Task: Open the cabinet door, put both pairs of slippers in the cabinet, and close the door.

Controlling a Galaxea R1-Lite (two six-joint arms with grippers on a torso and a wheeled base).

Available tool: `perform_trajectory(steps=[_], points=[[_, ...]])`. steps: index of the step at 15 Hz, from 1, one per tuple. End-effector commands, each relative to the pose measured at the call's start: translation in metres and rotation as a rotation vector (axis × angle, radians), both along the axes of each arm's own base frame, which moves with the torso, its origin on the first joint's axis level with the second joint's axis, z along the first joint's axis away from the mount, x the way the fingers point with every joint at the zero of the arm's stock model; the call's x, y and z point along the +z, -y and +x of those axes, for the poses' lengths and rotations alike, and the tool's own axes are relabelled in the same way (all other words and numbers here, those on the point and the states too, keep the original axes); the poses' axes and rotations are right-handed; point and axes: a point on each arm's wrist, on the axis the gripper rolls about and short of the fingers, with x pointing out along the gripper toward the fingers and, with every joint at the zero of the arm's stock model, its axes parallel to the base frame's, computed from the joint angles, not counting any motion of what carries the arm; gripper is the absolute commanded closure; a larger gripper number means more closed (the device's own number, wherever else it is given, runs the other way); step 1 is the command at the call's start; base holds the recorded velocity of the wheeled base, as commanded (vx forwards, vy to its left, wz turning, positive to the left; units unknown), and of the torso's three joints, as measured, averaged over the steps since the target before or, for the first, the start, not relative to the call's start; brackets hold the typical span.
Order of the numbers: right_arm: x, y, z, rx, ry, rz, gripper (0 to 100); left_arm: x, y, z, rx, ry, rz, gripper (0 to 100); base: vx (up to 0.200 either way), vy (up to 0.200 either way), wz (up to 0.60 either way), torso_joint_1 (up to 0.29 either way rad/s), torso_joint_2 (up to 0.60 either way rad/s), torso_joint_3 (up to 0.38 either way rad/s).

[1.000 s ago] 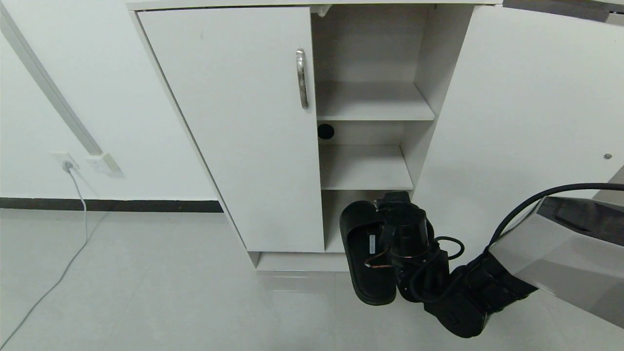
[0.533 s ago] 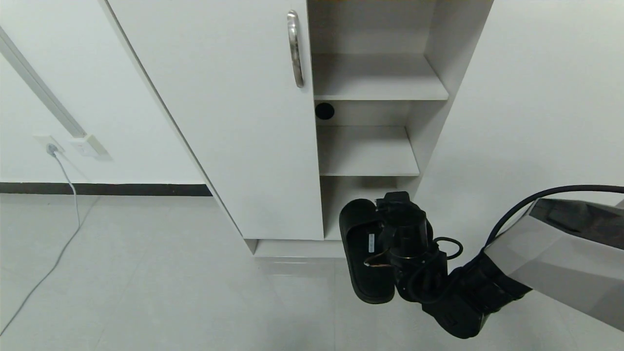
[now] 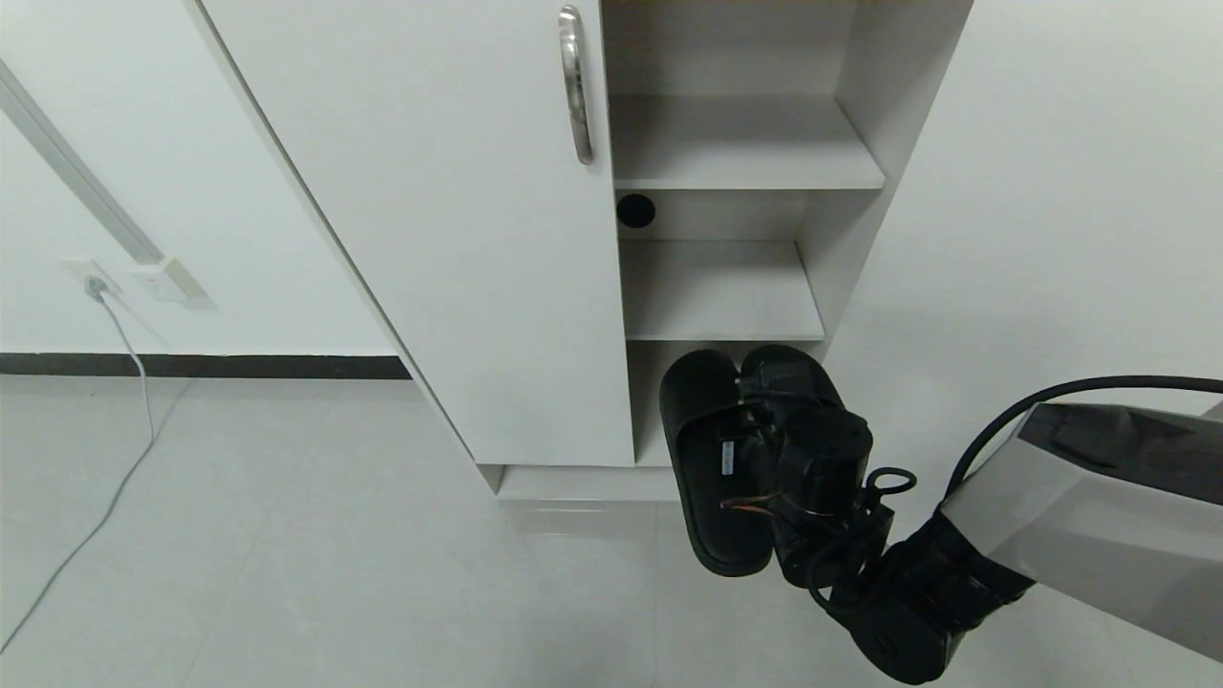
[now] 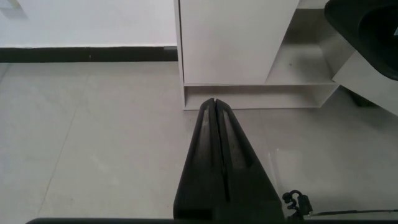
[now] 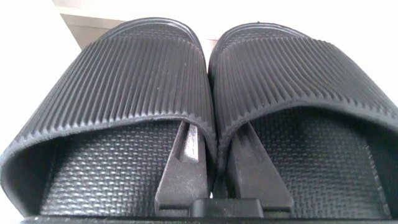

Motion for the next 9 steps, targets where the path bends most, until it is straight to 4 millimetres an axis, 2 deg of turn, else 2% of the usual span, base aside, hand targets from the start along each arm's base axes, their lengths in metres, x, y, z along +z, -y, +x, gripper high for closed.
perform_trajectory(steps=[1,5,9], points=[[-0.0025,-0.0004,0.0004,0.000,-0.005,-0.005,100,0.0001,0.0000,0.0001,0.000,-0.001,0.000,100,0.000,0.000,0.00,0.000,0.00,0.000],[-0.0024,-0.0004,0.0004,0.000,-0.004,-0.004,100,0.0000,0.0000,0.0002,0.000,-0.004,0.000,100,0.000,0.000,0.00,0.000,0.00,0.000],[-0.0024,0.0001,0.0008,-0.001,-0.004,-0.006,100,0.0001,0.0000,0.0001,0.000,-0.001,0.000,100,0.200,0.000,0.00,0.000,0.00,0.002]])
